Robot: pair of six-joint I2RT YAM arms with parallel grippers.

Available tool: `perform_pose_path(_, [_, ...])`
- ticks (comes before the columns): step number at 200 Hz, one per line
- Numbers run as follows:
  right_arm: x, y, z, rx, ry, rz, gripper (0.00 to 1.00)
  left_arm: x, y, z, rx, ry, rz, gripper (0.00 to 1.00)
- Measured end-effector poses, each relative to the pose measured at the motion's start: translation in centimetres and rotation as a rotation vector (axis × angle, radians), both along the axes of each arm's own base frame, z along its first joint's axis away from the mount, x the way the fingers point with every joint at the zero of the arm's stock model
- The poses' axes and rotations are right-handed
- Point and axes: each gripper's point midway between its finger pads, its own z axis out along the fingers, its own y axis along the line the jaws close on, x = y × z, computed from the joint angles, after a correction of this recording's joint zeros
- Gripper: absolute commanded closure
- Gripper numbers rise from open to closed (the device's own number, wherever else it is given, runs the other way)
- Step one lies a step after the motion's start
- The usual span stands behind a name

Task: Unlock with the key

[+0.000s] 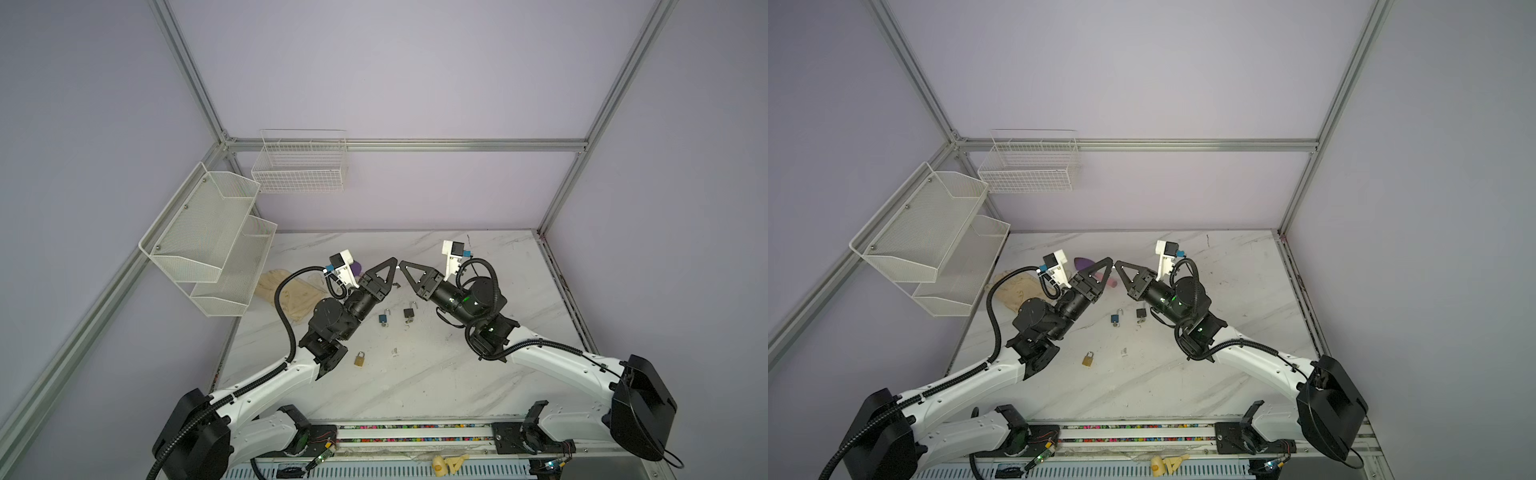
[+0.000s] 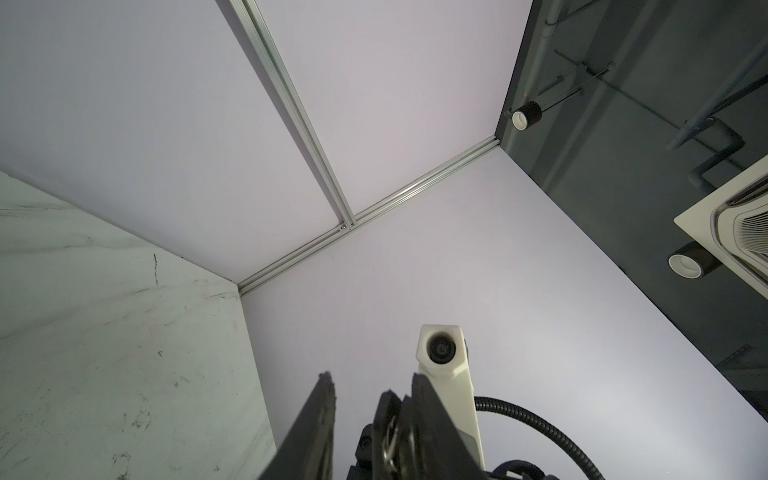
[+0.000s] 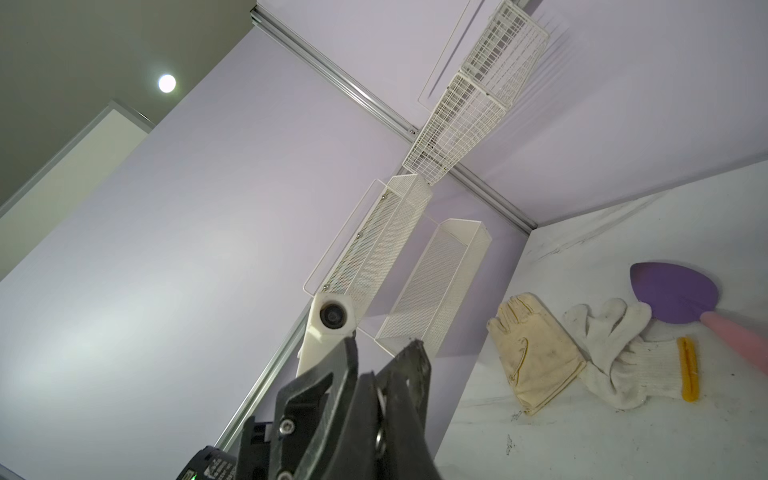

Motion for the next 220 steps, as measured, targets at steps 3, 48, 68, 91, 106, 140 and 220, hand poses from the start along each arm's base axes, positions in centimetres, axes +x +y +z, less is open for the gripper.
perform_pose_path(3, [0.0,0.0,0.0,0.000,0.001,-0.001,1.00,0.0,0.0,0.0,0.000,0.001,0.000,0.72])
perform_pose_path(48, [0.5,0.0,-0.6,-0.009,0.017,-0.021,1.00,0.0,0.0,0.1,-0.002,-0.006,0.000,0.81])
perform_pose_path(68, [0.6,0.0,-0.7,-0.007,0.023,-0.028,1.00,-0.1,-0.1,0.2,-0.005,-0.011,-0.002,0.82])
perform_pose_path(91, [0.7,0.0,-0.7,-0.005,0.027,-0.029,1.00,-0.1,-0.2,0.2,-0.006,-0.013,-0.004,0.82])
perform_pose_path(106, [0.8,0.0,-0.9,-0.007,0.031,-0.029,1.00,0.0,-0.3,0.0,-0.004,-0.011,-0.005,0.84])
perform_pose_path(140, [0.9,0.1,-1.2,-0.009,0.039,-0.033,1.00,0.3,-0.6,-0.4,0.003,-0.003,-0.008,0.88])
perform_pose_path(220, [1.1,-0.1,-0.8,0.009,0.033,-0.048,1.00,0.3,-0.5,-0.3,-0.002,-0.008,-0.003,1.00])
